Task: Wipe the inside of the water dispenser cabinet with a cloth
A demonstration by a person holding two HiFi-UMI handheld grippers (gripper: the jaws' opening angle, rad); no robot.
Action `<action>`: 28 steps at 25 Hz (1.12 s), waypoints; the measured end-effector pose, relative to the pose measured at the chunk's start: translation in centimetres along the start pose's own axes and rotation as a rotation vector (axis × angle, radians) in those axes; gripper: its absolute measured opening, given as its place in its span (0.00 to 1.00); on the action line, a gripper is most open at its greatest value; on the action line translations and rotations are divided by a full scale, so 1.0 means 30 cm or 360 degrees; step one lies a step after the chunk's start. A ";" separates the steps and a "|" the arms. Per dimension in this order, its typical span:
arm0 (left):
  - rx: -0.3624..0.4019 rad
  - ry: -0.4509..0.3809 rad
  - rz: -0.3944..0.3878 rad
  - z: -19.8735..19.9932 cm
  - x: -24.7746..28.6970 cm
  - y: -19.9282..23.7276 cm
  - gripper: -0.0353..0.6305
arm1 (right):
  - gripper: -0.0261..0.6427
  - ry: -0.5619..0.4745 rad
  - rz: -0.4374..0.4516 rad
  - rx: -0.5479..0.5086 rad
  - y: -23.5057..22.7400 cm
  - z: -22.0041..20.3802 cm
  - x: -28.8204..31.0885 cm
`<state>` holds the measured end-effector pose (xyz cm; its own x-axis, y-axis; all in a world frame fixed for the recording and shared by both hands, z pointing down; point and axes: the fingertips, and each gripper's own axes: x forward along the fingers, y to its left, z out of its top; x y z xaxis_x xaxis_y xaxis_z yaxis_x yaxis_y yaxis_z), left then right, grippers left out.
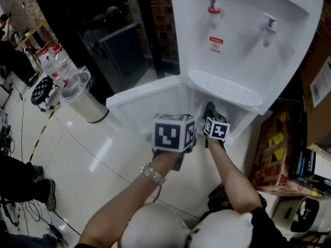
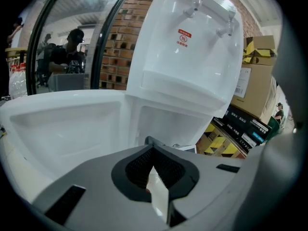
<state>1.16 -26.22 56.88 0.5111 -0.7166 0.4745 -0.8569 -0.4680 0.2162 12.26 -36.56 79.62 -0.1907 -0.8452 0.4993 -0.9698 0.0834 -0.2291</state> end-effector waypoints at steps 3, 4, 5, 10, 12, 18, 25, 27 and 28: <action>-0.0004 0.0000 -0.0006 0.001 -0.003 0.000 0.06 | 0.07 0.0045 -0.0134 0.0001 -0.083 -0.022 0.003; -0.0005 -0.0002 -0.0004 0.002 -0.004 0.002 0.06 | 0.07 0.0053 -0.0197 0.0014 -0.123 -0.024 -0.004; -0.0005 -0.0004 -0.0003 0.004 -0.004 0.003 0.06 | 0.07 0.0048 -0.0259 0.0027 -0.160 -0.018 -0.016; 0.0013 0.0009 -0.0016 -0.003 0.015 -0.016 0.06 | 0.07 0.0024 -0.0424 0.0055 -0.241 -0.009 -0.068; 0.0028 0.0026 -0.0026 -0.015 0.031 -0.026 0.06 | 0.07 0.0036 -0.0439 0.0041 -0.234 -0.009 -0.076; -0.0009 0.0008 0.0038 -0.013 0.044 0.045 0.06 | 0.07 0.0136 -0.0312 0.0125 -0.171 -0.069 -0.078; 0.0019 0.0013 0.0082 -0.040 0.115 0.089 0.06 | 0.07 0.0120 -0.0123 0.0075 -0.039 -0.056 -0.081; 0.0027 0.0042 0.0122 -0.062 0.122 0.107 0.06 | 0.07 0.0108 -0.0071 0.0066 0.031 -0.019 -0.126; 0.0024 0.0058 0.0145 -0.067 0.117 0.113 0.06 | 0.07 0.0129 -0.0050 0.0064 0.056 -0.017 -0.136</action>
<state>-0.07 -29.29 60.98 0.4279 -0.7373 0.5227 -0.8985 -0.4096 0.1578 11.34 -32.69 77.62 -0.1738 -0.8015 0.5722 -0.9689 0.0353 -0.2448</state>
